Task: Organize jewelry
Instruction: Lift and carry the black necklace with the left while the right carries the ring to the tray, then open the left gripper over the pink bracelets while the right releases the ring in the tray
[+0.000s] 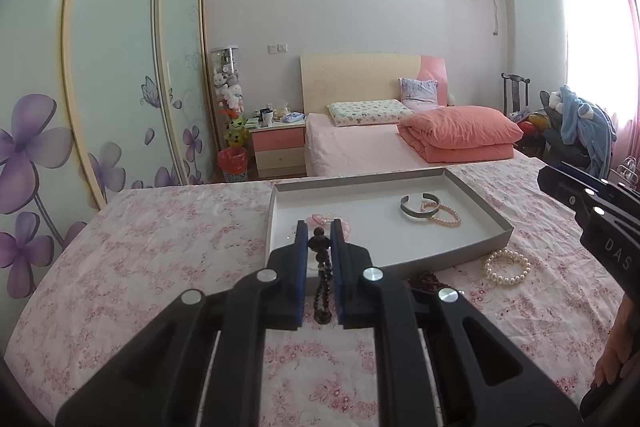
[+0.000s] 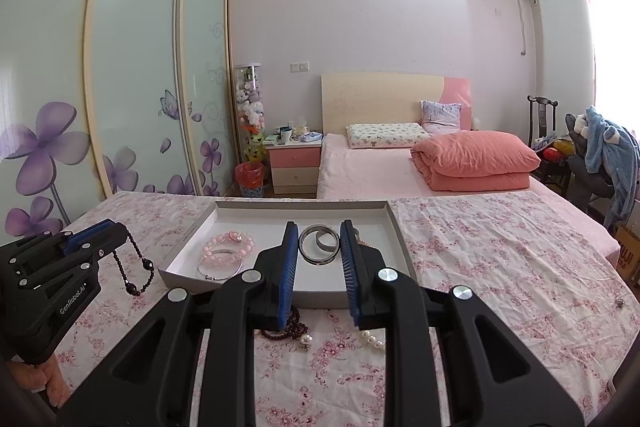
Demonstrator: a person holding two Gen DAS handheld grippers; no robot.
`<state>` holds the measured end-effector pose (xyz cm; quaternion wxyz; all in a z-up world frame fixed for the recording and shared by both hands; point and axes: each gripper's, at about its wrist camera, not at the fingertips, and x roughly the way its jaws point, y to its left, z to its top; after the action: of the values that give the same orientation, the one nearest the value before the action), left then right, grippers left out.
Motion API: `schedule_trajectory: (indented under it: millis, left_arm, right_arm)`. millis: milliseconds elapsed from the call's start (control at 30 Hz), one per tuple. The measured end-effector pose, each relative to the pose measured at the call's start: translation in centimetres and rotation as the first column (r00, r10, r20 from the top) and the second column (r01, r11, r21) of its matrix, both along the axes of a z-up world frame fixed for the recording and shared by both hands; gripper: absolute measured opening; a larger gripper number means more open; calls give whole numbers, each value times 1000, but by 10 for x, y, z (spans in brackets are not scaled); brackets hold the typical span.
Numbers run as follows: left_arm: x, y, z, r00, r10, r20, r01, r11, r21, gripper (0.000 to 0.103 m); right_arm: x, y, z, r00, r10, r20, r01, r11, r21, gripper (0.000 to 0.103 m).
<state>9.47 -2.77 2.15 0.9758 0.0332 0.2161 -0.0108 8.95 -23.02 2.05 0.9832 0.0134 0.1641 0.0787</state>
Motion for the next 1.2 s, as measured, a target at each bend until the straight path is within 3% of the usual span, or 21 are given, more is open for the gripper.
schedule_trajectory:
  millis: [233,400,800,1200]
  left_arm:
    - [29,2,17,999,-48,16,49,998,-38,12]
    - [65,4,20,998,-54,-11,53,997,-63,12]
    - [152,11,-6,992,-52,-114,37,991,-126,12]
    - [194,5,-29,983,-58,-173,31,988,-153,13]
  right_arm:
    - [21,-3,17,999,-13,39,13,1000,14,23]
    - [49,-3,18,1000,-11,18,11,999,41,23]
    - [139,2,-21,981,37,-193,-15,993,118,23]
    - [167,16,-47,960,29,-279,-7,997,78,25]
